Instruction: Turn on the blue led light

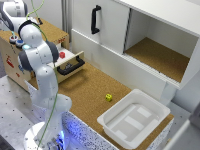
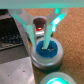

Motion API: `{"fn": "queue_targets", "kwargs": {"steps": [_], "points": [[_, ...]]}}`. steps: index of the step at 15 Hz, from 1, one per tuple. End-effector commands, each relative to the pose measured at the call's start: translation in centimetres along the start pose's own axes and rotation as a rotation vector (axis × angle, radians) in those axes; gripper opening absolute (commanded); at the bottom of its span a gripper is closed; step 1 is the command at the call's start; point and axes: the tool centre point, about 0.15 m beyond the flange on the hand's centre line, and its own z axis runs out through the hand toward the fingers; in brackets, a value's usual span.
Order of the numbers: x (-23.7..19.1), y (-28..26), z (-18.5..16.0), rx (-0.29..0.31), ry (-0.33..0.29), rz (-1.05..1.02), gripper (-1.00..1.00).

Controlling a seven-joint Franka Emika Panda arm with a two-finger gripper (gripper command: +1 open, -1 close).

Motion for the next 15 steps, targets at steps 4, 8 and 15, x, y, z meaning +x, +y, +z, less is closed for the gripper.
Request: {"fn": "queue_targets", "kwargs": {"steps": [4,8,15], "points": [[0.8,0.6,3.2,-0.019,-0.049,0.071,-1.00],[-0.2,-0.8,-4.5,-0.096,-0.013,0.063,-1.00],[-4.7,5.4,-6.6,-0.141,0.009,0.330,1.00]]}}
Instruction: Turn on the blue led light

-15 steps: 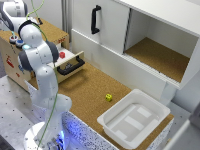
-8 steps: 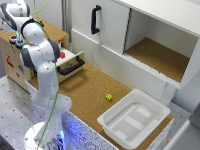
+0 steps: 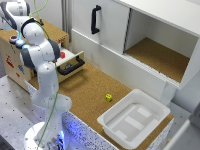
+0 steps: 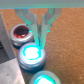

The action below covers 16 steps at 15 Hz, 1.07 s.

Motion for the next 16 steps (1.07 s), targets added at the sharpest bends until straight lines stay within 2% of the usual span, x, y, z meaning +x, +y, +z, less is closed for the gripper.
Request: {"fn": "queue_targets", "kwargs": {"steps": [1,5,12,16], "points": [[-3.0,4.9,-0.8,0.000,0.024,0.167,1.00],[-5.8,8.9,-0.4,-0.006,0.062,0.209,1.00],[-14.3,14.9,2.6,-0.009,0.045,0.360,1.00],[-20.2,17.4,3.5,0.003,0.062,0.513,1.00]]}}
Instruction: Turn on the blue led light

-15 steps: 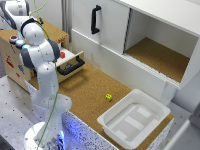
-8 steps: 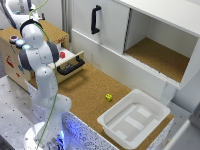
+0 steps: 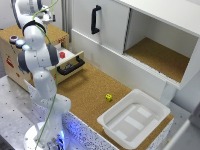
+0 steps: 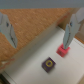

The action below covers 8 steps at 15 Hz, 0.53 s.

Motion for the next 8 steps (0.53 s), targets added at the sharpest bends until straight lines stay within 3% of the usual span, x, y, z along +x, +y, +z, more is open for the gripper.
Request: {"fn": "queue_targets", "kwargs": {"steps": [1,4,8], "points": [[-7.8,6.9,4.4,0.131,0.158,0.139,1.00],[-10.8,10.6,5.9,0.157,0.166,0.242,1.00],[-13.8,16.3,7.9,0.141,0.177,0.331,1.00]]}}
